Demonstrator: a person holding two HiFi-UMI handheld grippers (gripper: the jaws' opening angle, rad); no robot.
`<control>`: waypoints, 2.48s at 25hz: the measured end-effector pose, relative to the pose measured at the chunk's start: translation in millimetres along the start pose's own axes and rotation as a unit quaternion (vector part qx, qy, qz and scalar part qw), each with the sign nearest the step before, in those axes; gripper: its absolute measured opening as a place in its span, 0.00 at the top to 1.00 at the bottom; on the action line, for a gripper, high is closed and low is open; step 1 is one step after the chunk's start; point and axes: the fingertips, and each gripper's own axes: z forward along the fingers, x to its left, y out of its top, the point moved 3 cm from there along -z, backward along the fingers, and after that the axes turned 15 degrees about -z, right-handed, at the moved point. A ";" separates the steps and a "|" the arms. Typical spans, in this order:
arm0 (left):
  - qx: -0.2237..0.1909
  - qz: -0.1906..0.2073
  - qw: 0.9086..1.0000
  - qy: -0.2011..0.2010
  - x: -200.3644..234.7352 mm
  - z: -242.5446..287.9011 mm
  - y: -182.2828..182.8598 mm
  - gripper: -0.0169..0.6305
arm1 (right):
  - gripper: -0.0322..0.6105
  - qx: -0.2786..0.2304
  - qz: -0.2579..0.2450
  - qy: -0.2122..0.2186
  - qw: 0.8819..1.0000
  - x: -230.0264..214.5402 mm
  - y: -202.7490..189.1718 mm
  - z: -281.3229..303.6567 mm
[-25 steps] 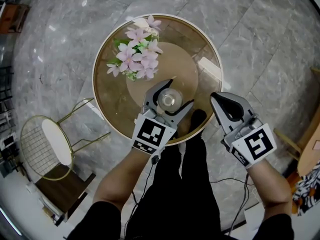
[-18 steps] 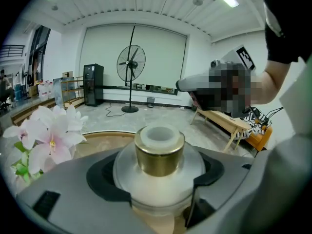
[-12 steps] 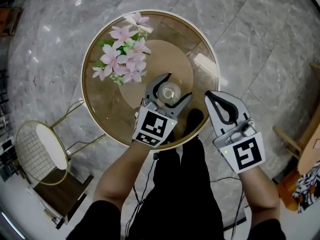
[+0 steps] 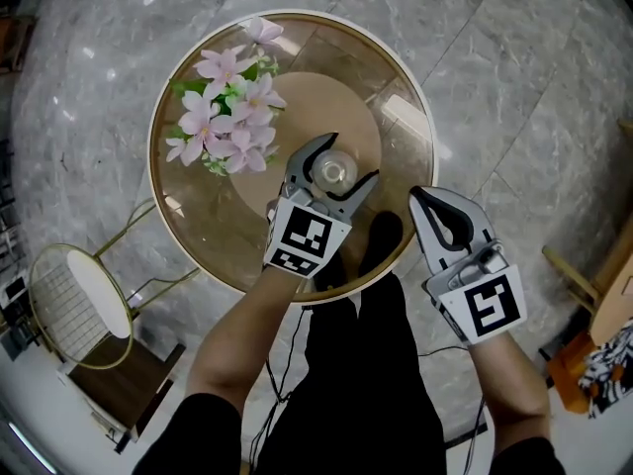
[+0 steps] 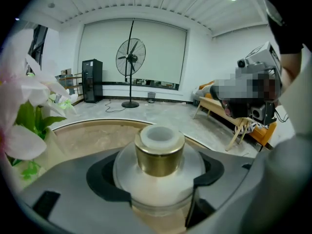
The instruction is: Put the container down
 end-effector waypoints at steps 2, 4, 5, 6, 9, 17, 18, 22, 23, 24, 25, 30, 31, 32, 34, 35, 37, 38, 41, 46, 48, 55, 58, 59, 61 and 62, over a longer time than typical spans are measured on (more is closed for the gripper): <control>0.003 0.002 1.000 0.003 2.7 5.2 -3.6 0.44 | 0.93 0.009 0.004 0.007 1.000 -0.7 -5.0 1.5; 0.006 0.002 1.000 0.008 6.8 10.0 -7.6 0.44 | 0.93 0.012 0.004 0.009 1.000 -2.0 -7.8 3.6; 0.005 0.003 1.000 0.010 8.5 11.8 -7.7 0.44 | 0.93 0.013 0.004 0.009 1.000 -2.8 -8.6 4.3; 0.002 0.003 1.000 0.010 9.6 13.2 -6.6 0.44 | 0.93 0.013 0.004 0.009 1.000 -3.5 -9.1 4.7; 0.000 0.005 1.000 0.010 11.1 17.5 -4.7 0.44 | 0.93 0.016 0.006 0.010 1.000 -5.0 -12.0 4.5; 0.010 0.027 0.999 0.017 9.5 19.1 -7.7 0.43 | 0.93 0.017 0.010 0.014 1.000 -2.8 -11.3 3.1; 0.013 0.031 0.999 0.020 8.9 18.7 -9.0 0.43 | 0.93 0.017 0.010 0.014 1.000 -2.4 -10.3 2.1; 0.009 0.034 0.999 0.024 7.1 12.4 -7.9 0.42 | 0.93 0.007 0.007 0.003 1.000 -2.2 -3.3 -1.4; 0.004 0.033 0.999 0.024 6.4 9.3 -5.7 0.43 | 0.93 0.009 0.006 0.003 1.000 -0.6 -3.0 -3.2; -0.001 0.031 0.999 0.024 5.5 5.7 -3.3 0.43 | 0.93 0.011 0.005 0.004 1.000 1.6 -3.1 -5.5; -0.006 0.030 0.999 0.025 4.4 1.7 -0.8 0.43 | 0.93 0.012 0.005 0.003 1.000 3.8 -2.4 -7.7; -0.025 0.024 0.999 0.018 -3.3 -31.1 13.8 0.47 | 0.93 0.016 0.003 -0.016 1.000 16.6 13.1 -22.4; -0.028 0.026 0.999 0.015 -6.4 -40.2 18.5 0.52 | 0.93 0.016 0.002 -0.024 1.000 18.3 18.9 -28.2; -0.032 0.026 0.999 0.011 -10.7 -50.0 23.9 0.56 | 0.93 0.017 0.003 -0.033 0.999 19.6 25.6 -35.5; -0.037 0.025 0.999 0.007 -21.9 -71.9 36.2 0.60 | 0.93 0.021 0.009 -0.052 0.998 23.1 41.9 -53.3; -0.040 0.023 0.999 0.005 -28.4 -85.1 42.9 0.62 | 0.93 0.022 0.013 -0.061 0.998 27.0 51.9 -63.1; -0.051 0.014 0.999 0.003 -42.0 -116.4 58.8 0.68 | 0.93 0.020 0.019 -0.072 0.997 39.8 76.7 -83.0; -0.060 0.011 0.998 0.004 -48.5 -133.6 69.0 0.77 | 0.93 0.015 0.018 -0.076 0.997 47.3 91.4 -92.7; -0.089 0.017 0.996 0.003 -68.2 -186.5 106.2 0.91 | 0.93 0.003 0.007 -0.091 0.996 68.5 135.9 -120.5; -0.115 0.037 0.993 -0.011 -89.4 -275.9 151.5 0.94 | 0.93 -0.012 0.008 -0.109 0.994 111.9 196.0 -155.8; -0.121 0.041 0.992 -0.018 -95.7 -308.3 163.3 0.95 | 0.93 -0.017 0.012 -0.112 0.993 131.2 218.2 -167.7; -0.130 0.052 0.987 -0.083 -134.0 -399.8 196.2 0.95 | 0.93 -0.039 0.004 -0.123 0.992 179.7 281.9 -206.3; -0.118 0.057 0.986 -0.104 -151.4 -428.1 208.4 0.95 | 0.93 -0.055 -0.001 -0.129 0.990 187.2 300.9 -224.9; -0.114 0.054 0.986 -0.110 -157.9 -436.5 211.5 0.95 | 0.93 -0.059 -0.002 -0.130 0.990 189.4 305.1 -231.3; -0.109 0.047 0.986 -0.116 -169.4 -451.0 217.3 0.95 | 0.93 -0.067 -0.006 -0.127 0.990 192.1 311.2 -242.4; -0.109 0.045 0.986 -0.115 -174.6 -457.0 220.6 0.95 | 0.93 -0.072 -0.009 -0.125 0.990 192.3 313.5 -247.2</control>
